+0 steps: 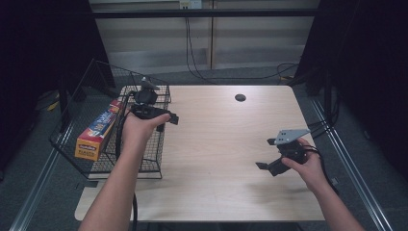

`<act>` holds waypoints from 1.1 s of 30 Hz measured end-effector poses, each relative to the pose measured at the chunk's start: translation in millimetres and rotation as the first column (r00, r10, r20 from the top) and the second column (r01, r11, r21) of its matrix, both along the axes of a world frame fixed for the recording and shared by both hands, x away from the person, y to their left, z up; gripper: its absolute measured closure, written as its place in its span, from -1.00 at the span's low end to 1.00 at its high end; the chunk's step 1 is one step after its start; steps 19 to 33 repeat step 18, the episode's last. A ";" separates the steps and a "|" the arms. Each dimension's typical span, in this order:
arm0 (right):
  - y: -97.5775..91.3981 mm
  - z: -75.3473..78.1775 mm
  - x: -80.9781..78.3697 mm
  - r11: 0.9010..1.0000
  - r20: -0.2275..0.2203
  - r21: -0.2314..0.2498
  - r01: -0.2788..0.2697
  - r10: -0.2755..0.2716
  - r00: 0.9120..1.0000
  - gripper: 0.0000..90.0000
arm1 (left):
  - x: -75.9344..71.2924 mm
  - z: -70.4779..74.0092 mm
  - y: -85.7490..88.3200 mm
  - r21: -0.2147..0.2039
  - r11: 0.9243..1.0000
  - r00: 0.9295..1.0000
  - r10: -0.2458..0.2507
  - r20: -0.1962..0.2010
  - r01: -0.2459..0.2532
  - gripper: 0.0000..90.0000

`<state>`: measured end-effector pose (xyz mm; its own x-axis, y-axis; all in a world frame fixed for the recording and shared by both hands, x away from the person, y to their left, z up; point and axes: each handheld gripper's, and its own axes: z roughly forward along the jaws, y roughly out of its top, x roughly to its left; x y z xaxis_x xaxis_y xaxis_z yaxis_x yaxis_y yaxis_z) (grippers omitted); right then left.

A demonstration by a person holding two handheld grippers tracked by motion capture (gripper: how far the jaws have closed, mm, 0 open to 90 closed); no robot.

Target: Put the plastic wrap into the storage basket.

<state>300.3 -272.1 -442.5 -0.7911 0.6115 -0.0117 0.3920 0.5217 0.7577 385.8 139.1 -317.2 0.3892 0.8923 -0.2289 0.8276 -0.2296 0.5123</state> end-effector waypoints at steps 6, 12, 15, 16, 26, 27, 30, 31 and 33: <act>0.8 -1.3 -0.3 1.000 -0.004 -0.007 0.002 -0.002 1.000 -0.99 | -3.6 -9.5 -11.3 -0.015 0.999 0.999 -0.044 0.001 0.044 -0.77; 1.7 -3.7 0.1 1.000 -0.011 -0.015 0.002 -0.002 1.000 -0.99 | -7.6 -20.9 -23.9 -0.036 0.996 0.996 -0.085 0.005 0.085 -0.79; 1.6 -4.1 0.2 1.000 -0.011 -0.018 0.005 -0.005 1.000 -0.99 | -9.3 -25.2 -28.9 -0.038 0.994 0.995 -0.103 0.013 0.104 -0.81; 1.3 -4.6 0.6 1.000 -0.010 -0.017 0.000 -0.001 1.000 -0.99 | -10.0 -26.2 -30.6 -0.036 0.993 0.994 -0.110 0.018 0.111 -0.82; 0.6 -5.6 0.6 1.000 -0.013 -0.019 0.004 -0.004 1.000 -0.99 | -11.3 -28.4 -33.8 -0.025 0.992 0.992 -0.120 0.028 0.120 -0.82; 0.6 -5.6 0.6 1.000 -0.013 -0.019 0.004 -0.004 1.000 -0.99 | -11.3 -28.4 -33.8 -0.025 0.992 0.992 -0.120 0.028 0.120 -0.82; 0.6 -5.6 0.6 1.000 -0.013 -0.019 0.004 -0.004 1.000 -0.99 | -11.3 -28.4 -33.8 -0.025 0.992 0.992 -0.120 0.028 0.120 -0.82; 0.6 -5.6 0.6 1.000 -0.013 -0.019 0.004 -0.004 1.000 -0.99 | -11.3 -28.4 -33.8 -0.025 0.992 0.992 -0.120 0.028 0.120 -0.82; 0.6 -5.6 0.6 1.000 -0.013 -0.019 0.004 -0.004 1.000 -0.99 | -11.3 -28.4 -33.8 -0.025 0.992 0.992 -0.120 0.028 0.120 -0.82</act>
